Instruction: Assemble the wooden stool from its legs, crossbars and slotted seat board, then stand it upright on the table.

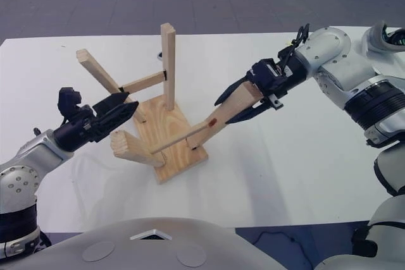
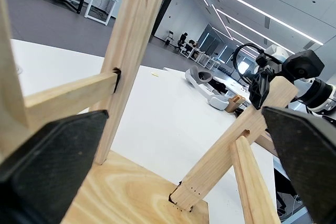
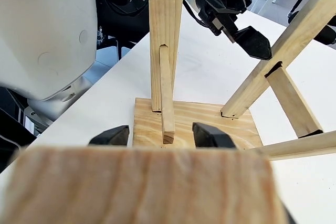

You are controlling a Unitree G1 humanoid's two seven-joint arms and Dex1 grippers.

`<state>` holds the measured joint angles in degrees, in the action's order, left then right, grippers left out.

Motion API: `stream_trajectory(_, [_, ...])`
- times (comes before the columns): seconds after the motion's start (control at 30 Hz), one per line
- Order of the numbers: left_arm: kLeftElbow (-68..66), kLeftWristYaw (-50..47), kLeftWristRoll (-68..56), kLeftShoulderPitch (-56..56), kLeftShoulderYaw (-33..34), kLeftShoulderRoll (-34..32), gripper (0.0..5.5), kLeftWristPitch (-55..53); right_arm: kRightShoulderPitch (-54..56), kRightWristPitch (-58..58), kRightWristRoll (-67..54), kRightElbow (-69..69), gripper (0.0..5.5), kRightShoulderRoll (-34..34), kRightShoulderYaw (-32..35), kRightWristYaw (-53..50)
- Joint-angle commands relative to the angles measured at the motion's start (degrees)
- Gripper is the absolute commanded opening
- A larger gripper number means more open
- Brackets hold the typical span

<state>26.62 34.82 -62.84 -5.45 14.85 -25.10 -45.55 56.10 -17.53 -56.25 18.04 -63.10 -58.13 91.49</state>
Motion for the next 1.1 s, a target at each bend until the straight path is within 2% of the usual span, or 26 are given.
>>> stream_trajectory(0.03, [-0.7, -1.0, 0.2, 0.6, 0.2, -0.7, 5.4, 0.3, -5.4, 4.1, 9.5, 0.6, 2.04, 1.7, -3.2, 1.0])
stream_trajectory(0.3, [-0.1, -1.5, 0.5, -0.6, 0.1, -0.2, 5.4, 0.6, -2.1, 14.2, 6.3, -6.3, 2.04, -1.0, -5.7, 1.0])
stream_trajectory(0.43, [1.4, -2.6, 0.8, -2.4, -0.2, 1.2, 5.4, 1.6, 1.4, 15.6, 8.0, -5.6, 2.04, 1.7, -5.4, 1.0])
stream_trajectory(0.53, [2.4, -3.9, 0.9, -4.1, 0.0, 2.5, 5.4, 3.1, 1.9, 13.1, 11.2, -4.1, 2.04, 3.3, -4.0, 1.0])
stream_trajectory(0.83, [3.9, -6.0, 2.4, -7.5, -0.9, 5.8, 5.4, 7.0, -3.5, 10.6, 20.7, -6.2, 2.04, 3.6, 5.6, 1.0])
stream_trajectory(1.1, [3.7, -6.2, 3.4, -8.2, -2.3, 7.0, 5.4, 9.0, -0.7, 15.5, 22.6, -7.3, 2.04, 5.5, 4.1, 1.0])
